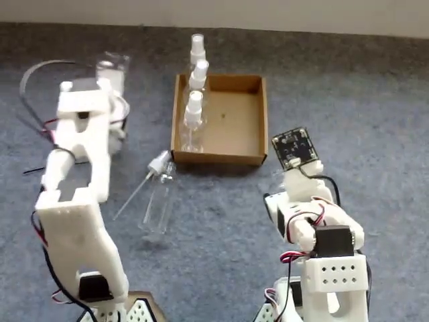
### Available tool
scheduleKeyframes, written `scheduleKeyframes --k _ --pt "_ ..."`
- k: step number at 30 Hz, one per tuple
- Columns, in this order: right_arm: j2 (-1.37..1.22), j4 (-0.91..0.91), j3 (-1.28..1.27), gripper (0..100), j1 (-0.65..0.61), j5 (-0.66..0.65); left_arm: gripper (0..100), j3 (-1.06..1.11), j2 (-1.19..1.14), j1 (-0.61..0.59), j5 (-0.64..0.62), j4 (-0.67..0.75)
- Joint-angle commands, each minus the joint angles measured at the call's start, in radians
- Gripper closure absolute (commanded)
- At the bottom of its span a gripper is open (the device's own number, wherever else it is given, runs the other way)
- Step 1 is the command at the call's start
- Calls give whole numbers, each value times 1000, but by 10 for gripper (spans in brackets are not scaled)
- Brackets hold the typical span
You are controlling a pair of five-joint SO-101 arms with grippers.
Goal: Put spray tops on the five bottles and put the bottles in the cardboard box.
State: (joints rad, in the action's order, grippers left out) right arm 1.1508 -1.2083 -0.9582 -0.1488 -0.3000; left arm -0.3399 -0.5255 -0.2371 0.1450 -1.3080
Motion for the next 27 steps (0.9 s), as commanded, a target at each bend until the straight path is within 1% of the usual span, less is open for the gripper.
scheduleKeyframes --k 1,4,7,9,12,14,19,22,24,27 --pt "54 53 59 995 -87 77 955 -73 229 -65 -11 -48" --pt "142 102 64 995 -191 126 955 -90 360 -82 -11 -107" --pt "248 122 15 995 -252 140 955 -94 516 -74 -14 -173" --pt "321 131 -38 995 -286 138 955 -94 634 -71 -61 -193" --pt "429 162 -128 995 -334 137 955 -88 825 -18 -118 -198" --pt "486 165 -196 995 -338 135 955 -85 946 51 -143 -206" --pt "570 165 -298 995 -340 137 955 -87 1162 289 -221 -204" --pt "604 165 -309 995 -340 138 955 -87 1199 450 -249 -195" --pt "627 165 -311 995 -341 138 955 -73 1199 547 -269 -164" --pt "674 166 -312 995 -341 138 955 7 1201 653 -295 -61"
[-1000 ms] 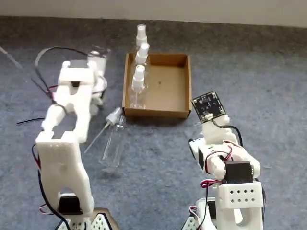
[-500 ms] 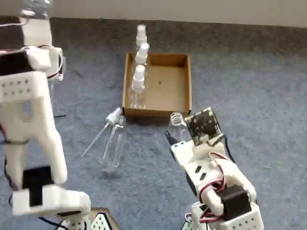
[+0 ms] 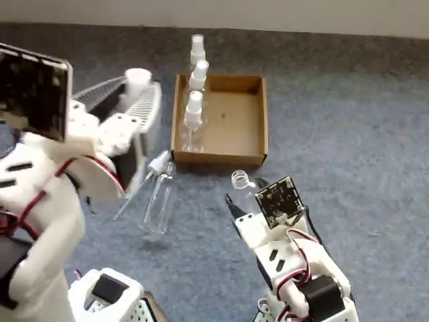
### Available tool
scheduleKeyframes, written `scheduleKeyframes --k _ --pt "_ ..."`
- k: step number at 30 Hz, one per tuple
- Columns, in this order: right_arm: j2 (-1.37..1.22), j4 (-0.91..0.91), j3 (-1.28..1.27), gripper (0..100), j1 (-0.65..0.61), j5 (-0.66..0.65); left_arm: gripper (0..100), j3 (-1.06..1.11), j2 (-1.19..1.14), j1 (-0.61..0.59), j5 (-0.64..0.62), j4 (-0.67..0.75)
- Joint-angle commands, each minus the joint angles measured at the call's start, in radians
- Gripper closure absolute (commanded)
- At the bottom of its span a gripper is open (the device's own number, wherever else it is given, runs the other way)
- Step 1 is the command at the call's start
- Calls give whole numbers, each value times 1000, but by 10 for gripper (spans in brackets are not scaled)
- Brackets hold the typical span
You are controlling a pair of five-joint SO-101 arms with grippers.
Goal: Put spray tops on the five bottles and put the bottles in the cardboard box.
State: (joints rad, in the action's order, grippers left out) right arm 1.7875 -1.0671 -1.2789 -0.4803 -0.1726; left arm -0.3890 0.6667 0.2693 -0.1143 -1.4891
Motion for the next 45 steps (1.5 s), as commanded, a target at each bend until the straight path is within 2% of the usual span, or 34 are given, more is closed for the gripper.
scheduleKeyframes --k 1,7,11,24,32,45 --pt "48 31 8 995 -10 12 955 88 8 173 -35 160" --pt "48 128 -68 995 -12 78 955 288 15 274 -28 437" --pt "48 174 -133 995 -12 78 955 371 8 295 -29 623" --pt "48 179 -134 995 -16 87 955 647 8 298 -35 971" --pt "48 179 -134 995 -50 87 955 665 8 397 -35 1000" --pt "48 220 -136 995 -48 89 955 792 18 398 -35 993"
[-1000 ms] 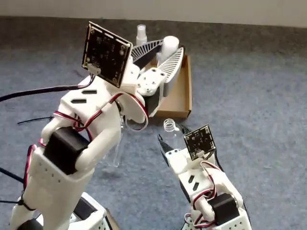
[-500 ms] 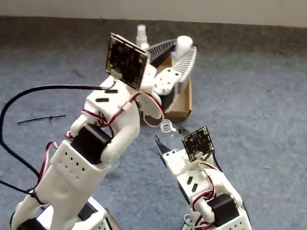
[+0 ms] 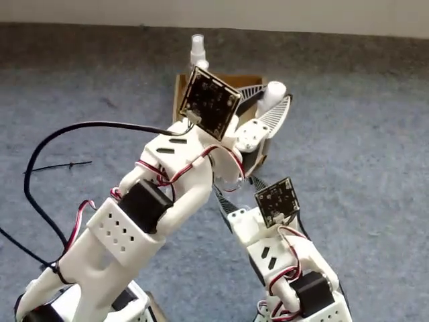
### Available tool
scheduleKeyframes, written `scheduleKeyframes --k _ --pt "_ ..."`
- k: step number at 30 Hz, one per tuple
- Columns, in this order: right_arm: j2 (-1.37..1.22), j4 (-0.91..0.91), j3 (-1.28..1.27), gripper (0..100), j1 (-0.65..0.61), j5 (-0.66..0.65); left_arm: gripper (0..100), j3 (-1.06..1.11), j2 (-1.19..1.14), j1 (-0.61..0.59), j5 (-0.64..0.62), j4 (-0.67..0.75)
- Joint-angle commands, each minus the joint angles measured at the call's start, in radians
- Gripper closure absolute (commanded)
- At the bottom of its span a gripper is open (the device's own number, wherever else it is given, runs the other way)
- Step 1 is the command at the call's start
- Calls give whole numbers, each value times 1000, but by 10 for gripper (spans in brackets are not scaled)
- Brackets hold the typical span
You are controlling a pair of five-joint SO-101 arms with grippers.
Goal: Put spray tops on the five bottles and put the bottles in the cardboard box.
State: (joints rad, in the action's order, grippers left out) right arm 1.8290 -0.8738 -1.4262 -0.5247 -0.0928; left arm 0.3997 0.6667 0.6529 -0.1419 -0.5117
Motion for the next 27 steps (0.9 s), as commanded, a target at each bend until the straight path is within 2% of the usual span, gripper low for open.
scheduleKeyframes --k 1,10,18,27 --pt "7 27 12 995 -4 9 955 5 18 15 -8 15" --pt "7 25 10 995 -4 9 955 -104 44 13 -3 15" --pt "7 25 8 995 -4 9 955 -108 85 13 -3 12" --pt "7 27 12 995 -4 9 955 -105 79 15 -6 -72"
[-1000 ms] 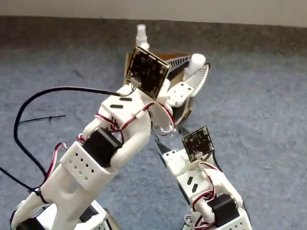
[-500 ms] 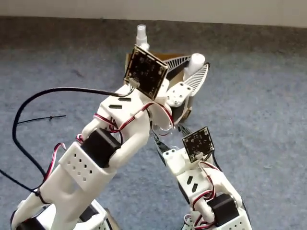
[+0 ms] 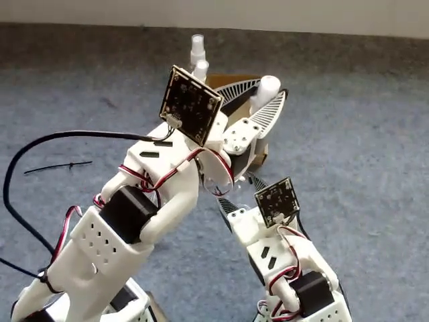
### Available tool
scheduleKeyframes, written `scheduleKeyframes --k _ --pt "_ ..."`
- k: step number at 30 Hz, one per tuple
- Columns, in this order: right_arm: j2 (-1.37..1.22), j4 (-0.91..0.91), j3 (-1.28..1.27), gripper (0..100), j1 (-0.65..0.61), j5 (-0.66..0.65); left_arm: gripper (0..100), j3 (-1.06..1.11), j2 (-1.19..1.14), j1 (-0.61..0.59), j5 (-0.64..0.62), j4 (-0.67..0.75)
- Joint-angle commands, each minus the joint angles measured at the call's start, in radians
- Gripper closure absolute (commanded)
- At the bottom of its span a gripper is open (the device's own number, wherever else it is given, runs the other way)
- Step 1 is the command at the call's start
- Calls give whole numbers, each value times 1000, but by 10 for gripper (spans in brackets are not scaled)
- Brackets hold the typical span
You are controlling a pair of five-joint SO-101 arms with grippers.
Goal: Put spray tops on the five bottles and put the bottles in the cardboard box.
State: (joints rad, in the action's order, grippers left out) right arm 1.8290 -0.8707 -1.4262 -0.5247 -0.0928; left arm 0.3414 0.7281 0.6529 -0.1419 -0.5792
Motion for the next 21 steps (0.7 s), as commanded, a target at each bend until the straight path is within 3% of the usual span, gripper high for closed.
scheduleKeyframes --k 1,9,16,21 --pt "7 24 12 995 -4 9 955 -41 18 15 -6 0" --pt "7 25 12 995 -2 9 955 45 19 13 -2 2" --pt "8 25 64 995 1 9 955 110 25 -93 -5 -5" --pt "8 67 140 995 81 18 955 145 27 -105 -5 -8"
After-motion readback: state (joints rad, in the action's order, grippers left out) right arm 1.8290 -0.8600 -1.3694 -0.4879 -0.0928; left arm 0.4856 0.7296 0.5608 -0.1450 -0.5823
